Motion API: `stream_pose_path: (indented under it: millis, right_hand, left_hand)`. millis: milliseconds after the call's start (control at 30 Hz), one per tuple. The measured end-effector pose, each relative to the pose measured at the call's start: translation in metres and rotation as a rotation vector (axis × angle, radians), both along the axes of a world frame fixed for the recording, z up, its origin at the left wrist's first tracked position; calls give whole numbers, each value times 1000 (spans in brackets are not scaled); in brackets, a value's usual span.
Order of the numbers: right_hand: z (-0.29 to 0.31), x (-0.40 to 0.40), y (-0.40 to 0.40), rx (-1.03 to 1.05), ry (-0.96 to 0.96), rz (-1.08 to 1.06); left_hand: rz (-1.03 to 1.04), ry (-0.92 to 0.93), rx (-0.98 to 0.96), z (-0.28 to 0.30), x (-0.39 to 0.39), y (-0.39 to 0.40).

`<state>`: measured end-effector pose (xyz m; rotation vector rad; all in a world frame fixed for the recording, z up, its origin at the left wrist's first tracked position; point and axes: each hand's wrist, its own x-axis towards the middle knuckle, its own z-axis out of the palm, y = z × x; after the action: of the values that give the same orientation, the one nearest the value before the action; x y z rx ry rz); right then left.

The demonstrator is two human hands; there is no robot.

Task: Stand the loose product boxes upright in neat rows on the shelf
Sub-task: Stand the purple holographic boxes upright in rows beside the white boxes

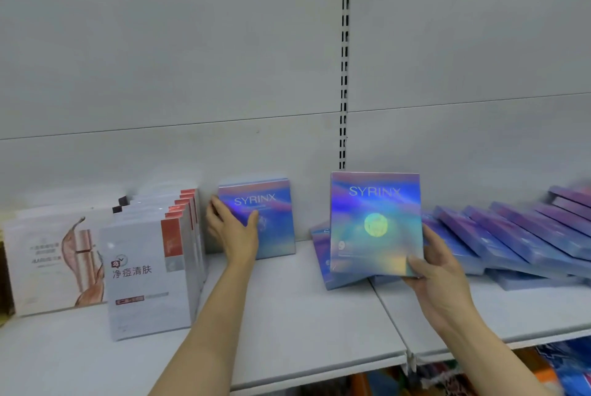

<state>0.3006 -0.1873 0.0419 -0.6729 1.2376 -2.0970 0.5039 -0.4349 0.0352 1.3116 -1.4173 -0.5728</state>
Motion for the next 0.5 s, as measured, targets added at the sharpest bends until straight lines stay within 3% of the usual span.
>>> stream_pose_path:
  millis: [100, 233, 300, 400, 500]
  right_hand:
    - [1, 6, -7, 7, 14, 10]
    - [6, 16, -14, -22, 14, 53]
    - [9, 21, -18, -31, 25, 84]
    - [13, 29, -25, -48, 70, 131]
    - [14, 36, -31, -53, 90, 174]
  left_hand:
    - [-6, -43, 40, 6, 1, 10]
    - [-70, -8, -114, 21, -14, 52]
    - [-266, 129, -39, 31, -24, 79]
    - [-537, 296, 222, 38, -35, 111]
    - [-548, 339, 188, 32, -34, 114]
